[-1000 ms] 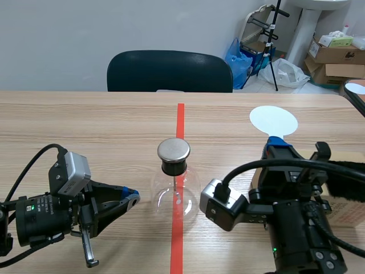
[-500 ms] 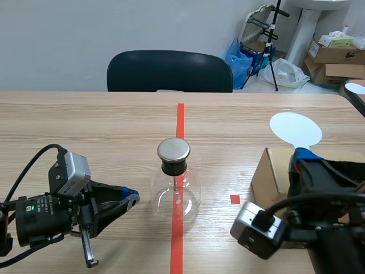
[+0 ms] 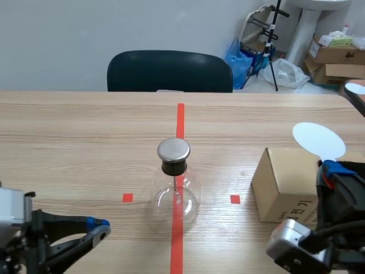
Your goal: Do the electroscope experiment
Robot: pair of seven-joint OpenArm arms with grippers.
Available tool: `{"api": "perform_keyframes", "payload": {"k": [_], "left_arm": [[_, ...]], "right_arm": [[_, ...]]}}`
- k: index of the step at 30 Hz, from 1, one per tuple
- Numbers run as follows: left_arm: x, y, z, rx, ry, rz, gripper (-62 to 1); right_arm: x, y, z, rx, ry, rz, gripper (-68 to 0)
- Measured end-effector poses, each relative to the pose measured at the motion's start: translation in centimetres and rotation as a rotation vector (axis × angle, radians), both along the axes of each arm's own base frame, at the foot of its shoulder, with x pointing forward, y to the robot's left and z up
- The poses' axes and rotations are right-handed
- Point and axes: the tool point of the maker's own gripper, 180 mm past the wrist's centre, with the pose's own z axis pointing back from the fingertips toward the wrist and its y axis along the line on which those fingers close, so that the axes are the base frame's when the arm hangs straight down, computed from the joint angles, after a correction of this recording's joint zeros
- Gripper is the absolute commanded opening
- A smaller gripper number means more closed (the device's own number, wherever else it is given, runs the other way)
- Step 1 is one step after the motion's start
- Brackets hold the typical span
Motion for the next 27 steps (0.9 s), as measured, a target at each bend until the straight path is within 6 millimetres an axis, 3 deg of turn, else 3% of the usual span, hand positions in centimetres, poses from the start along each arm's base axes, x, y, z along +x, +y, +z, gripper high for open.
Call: {"api": "perform_keyframes", "payload": {"k": [6, 11, 17, 19, 20, 22, 23, 27], "left_arm": [[-3.1, -1.9, 6.6, -0.024, -0.111, -0.066, -58.0], [-5.1, -3.4, 7.4, 0.070, -0.094, -0.110, -58.0], [-4.7, -3.5, 7.3, 0.097, -0.102, -0.111, -56.5], [-4.6, -3.4, 7.1, 0.100, -0.099, -0.108, -45.3], [-4.6, -3.3, 7.0, 0.102, -0.098, -0.107, -35.5], [-4.5, -3.2, 6.9, 0.102, -0.096, -0.105, -7.8], [-4.5, -3.2, 7.0, 0.098, -0.095, -0.102, 1.4], [-3.9, -3.2, 8.4, 0.003, -0.081, -0.059, 1.4]], "right_arm": [[-0.2, -0.5, -1.9, 0.037, 0.035, -0.011, -66.6], [0.6, -0.8, -3.3, 0.059, 0.052, -0.035, -66.6], [1.1, -0.7, -4.8, 0.080, 0.076, -0.042, -66.6], [1.0, -0.7, -5.0, 0.080, 0.083, -0.040, -66.6], [1.0, -0.6, -5.1, 0.078, 0.086, -0.038, -66.6], [0.9, -0.4, -5.3, 0.074, 0.092, -0.031, -66.6], [0.9, -0.3, -5.5, 0.071, 0.097, -0.026, -66.6], [0.7, -0.1, -5.8, 0.069, 0.108, -0.023, -66.4]]}}
